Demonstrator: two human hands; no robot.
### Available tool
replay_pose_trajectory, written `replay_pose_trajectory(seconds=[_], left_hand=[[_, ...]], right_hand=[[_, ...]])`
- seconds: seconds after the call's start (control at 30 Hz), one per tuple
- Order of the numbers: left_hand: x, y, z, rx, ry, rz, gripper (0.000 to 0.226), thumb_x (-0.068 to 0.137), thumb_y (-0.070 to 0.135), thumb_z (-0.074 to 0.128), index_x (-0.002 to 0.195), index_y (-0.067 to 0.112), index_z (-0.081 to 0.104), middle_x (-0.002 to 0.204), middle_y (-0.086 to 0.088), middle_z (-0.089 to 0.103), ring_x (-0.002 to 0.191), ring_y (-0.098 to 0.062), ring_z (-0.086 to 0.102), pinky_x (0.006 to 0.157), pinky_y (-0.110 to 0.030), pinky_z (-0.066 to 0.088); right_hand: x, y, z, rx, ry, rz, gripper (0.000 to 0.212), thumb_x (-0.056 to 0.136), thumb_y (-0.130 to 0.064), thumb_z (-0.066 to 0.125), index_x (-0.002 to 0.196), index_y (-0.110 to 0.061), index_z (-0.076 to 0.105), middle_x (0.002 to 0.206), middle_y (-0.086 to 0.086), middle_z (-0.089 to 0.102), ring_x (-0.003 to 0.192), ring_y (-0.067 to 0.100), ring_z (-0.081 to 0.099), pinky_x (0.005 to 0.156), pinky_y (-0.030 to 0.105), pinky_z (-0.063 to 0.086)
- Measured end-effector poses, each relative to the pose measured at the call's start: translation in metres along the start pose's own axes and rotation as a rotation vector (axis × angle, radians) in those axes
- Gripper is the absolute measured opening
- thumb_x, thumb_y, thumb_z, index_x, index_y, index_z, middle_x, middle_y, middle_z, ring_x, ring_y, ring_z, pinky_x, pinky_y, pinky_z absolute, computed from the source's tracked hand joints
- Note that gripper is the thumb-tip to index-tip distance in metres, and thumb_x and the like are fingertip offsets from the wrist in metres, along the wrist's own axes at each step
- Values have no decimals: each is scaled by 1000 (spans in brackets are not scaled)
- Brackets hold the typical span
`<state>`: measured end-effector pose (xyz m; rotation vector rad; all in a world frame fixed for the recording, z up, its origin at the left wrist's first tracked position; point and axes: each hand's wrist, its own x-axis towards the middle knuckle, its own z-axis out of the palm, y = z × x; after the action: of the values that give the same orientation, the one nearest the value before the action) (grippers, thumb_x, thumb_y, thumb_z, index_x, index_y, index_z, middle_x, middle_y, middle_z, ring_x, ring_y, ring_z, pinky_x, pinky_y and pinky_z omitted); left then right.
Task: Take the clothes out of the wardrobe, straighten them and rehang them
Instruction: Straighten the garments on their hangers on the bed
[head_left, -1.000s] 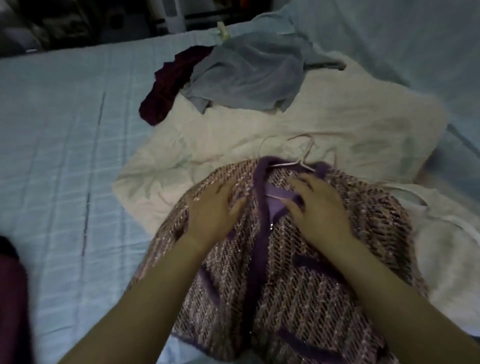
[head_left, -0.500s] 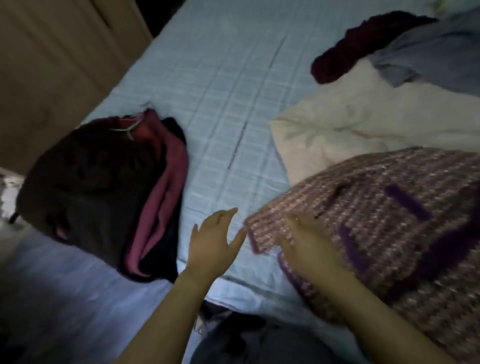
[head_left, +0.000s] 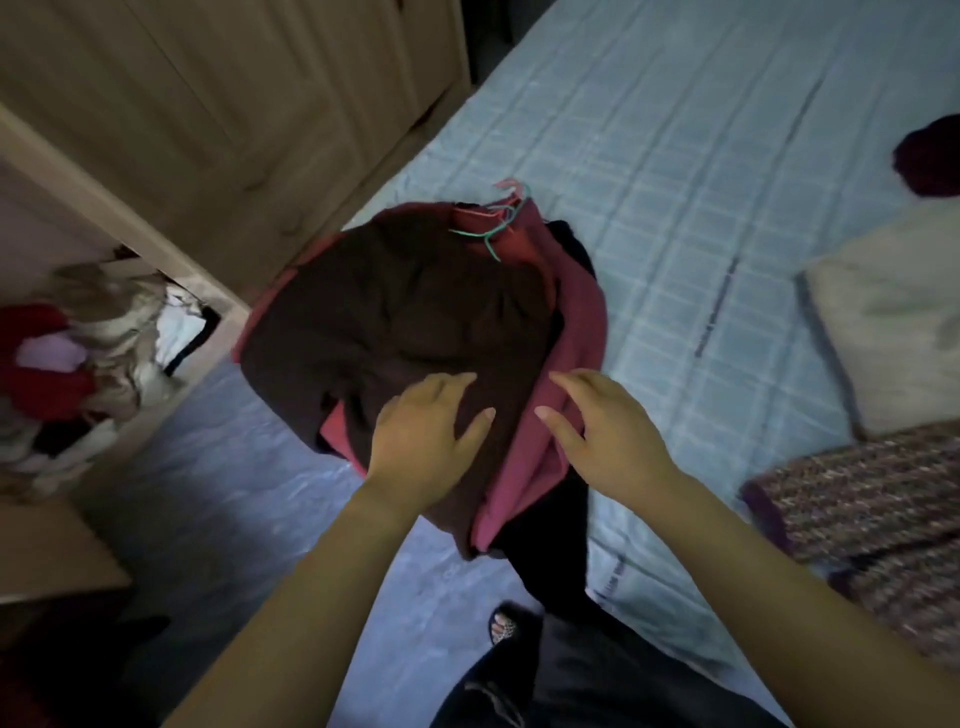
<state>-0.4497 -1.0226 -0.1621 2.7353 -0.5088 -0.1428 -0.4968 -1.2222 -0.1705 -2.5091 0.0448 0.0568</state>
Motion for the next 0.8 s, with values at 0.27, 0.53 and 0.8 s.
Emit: replay_pose_trajectory(seconds=[0.27, 0.53, 0.8], left_hand=[[81, -99, -19, 110, -113, -39, 68, 82, 63, 25, 130, 23, 52, 126, -1, 57, 114, -25, 55, 94, -43, 45], [192, -167, -35, 89, -203, -138, 75, 78, 67, 21, 131, 22, 49, 131, 0, 53, 118, -23, 51, 97, -44, 43], [331, -233, 6, 93, -403, 77, 62, 85, 60, 34, 129, 20, 52, 129, -2, 54, 114, -25, 53, 92, -40, 46]], right_hand=[[100, -3, 65, 42, -68, 101, 52, 94, -43, 46, 132, -8, 50, 130, 11, 52, 119, 27, 49, 97, 38, 42], [256, 29, 96, 27, -174, 296, 54, 93, -40, 47, 136, -8, 43, 137, 14, 43, 124, 33, 42, 100, 45, 40], [336, 71, 126, -70, -161, 543, 58, 91, -38, 55, 138, -10, 38, 147, 17, 25, 131, 36, 29, 99, 53, 39]])
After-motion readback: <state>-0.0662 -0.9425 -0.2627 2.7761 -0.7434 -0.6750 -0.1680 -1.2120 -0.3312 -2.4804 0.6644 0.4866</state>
